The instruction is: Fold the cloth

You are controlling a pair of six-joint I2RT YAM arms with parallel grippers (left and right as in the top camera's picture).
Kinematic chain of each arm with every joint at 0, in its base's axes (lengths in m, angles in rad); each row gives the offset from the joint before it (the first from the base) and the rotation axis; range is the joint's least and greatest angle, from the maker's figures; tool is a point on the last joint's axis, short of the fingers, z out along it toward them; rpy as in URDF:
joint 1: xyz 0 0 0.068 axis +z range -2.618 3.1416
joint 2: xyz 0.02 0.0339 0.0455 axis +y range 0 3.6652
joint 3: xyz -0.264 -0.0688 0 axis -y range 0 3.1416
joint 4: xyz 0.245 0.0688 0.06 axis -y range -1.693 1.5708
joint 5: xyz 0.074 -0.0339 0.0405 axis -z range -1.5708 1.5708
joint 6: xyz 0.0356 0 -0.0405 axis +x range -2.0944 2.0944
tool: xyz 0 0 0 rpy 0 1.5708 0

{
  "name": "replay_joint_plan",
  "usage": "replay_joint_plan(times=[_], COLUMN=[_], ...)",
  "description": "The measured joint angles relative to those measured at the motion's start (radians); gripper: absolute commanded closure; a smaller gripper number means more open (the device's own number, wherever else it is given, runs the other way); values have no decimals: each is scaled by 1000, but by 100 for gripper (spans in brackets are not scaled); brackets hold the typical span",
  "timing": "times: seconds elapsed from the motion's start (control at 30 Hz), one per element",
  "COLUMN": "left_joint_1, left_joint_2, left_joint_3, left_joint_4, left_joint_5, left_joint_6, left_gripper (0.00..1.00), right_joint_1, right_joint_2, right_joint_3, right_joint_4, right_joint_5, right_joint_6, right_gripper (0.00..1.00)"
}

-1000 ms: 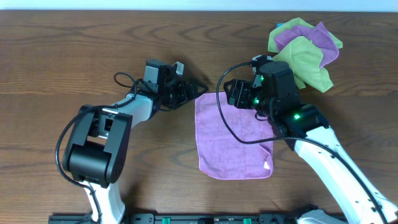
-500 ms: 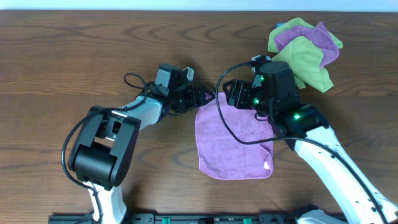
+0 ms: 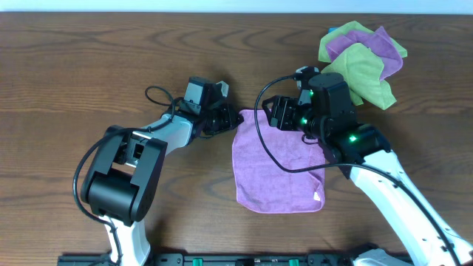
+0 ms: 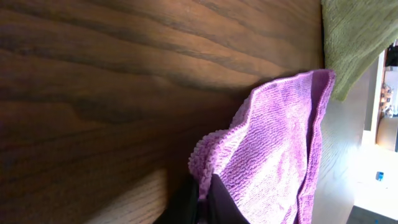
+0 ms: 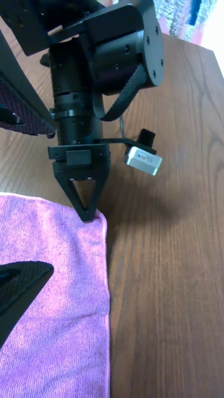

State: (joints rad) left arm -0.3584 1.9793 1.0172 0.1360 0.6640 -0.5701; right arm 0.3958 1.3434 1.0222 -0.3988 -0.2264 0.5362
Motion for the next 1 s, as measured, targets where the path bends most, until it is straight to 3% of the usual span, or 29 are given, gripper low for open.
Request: replay_joint_plan(times=[0.2,0.53,0.7,0.73,0.87,0.93,1.0], left_joint_1=[16,217,255,258,261,260,261], left_joint_2=[0,0,0,0,0,0,0], left_joint_3=[0,22,83,97,132,140,141], left_joint_4=[4,5,4,5,2,2,-3], left_joint_5=[-17,-17,-18,-21,-32,-37,-39], left_joint_6=[29,71,100,103,114,116,117], left_gripper=[94,94,91,84,19,3,5], right_joint_1=[0,0,2,4,20,36,50], right_joint_2=[0,0,0,0,18,41,71], right_joint_3=[0,0,0,0,0,0,1], right_joint_4=[0,-66,-172,-210,-271,-281,-293], right_joint_5=[-3,-3,22,42,95,112,130], right_joint_6=[0,-22,-64,-81,-130,-159,-185], right_gripper=[36,37,34,32,29,28,28])
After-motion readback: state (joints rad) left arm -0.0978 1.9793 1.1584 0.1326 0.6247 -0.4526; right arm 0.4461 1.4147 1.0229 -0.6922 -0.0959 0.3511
